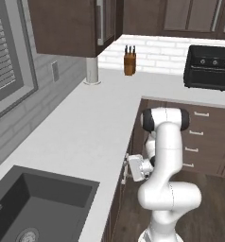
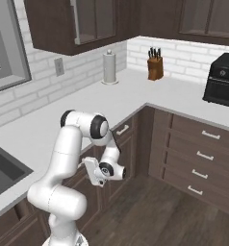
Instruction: Take a straw from the drawer in front and place it inside the glass cup on the dining counter.
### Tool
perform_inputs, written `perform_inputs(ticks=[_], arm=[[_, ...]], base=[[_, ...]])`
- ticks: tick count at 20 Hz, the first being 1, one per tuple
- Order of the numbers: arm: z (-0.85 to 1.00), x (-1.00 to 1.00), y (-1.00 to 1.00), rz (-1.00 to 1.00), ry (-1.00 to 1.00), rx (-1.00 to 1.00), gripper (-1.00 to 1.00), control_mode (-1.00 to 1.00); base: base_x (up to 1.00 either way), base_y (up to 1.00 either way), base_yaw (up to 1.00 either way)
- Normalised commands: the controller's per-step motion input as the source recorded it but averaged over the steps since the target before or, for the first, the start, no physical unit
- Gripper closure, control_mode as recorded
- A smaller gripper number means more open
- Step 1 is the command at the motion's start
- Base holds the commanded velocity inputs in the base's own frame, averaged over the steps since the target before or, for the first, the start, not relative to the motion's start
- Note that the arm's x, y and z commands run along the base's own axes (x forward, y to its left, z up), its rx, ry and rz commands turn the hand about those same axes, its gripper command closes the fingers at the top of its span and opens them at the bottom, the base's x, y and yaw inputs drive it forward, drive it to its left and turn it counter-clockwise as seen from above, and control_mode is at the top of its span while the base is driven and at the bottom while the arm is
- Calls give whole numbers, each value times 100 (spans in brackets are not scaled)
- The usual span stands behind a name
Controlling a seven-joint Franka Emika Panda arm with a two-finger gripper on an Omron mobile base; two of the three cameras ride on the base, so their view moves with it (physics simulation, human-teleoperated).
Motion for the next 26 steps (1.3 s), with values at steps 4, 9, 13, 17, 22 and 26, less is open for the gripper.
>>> perform_inputs(ticks=[4, 9, 13, 17, 22, 26], arm=[[12, 0, 4, 0, -5, 0, -100, -100], [10, 7, 9, 0, -2, 1, -100, -100], [0, 39, 6, 0, 0, 1, -100, -100], [-22, 47, 15, 0, 0, 0, -100, -100], [-35, 23, 29, 0, 0, 0, -100, -100], [-37, 4, 39, 0, 0, 0, -100, -100]], base=[[0, 0, 0], [0, 0, 0], [0, 0, 0], [0, 0, 0], [0, 0, 0], [0, 0, 0]])
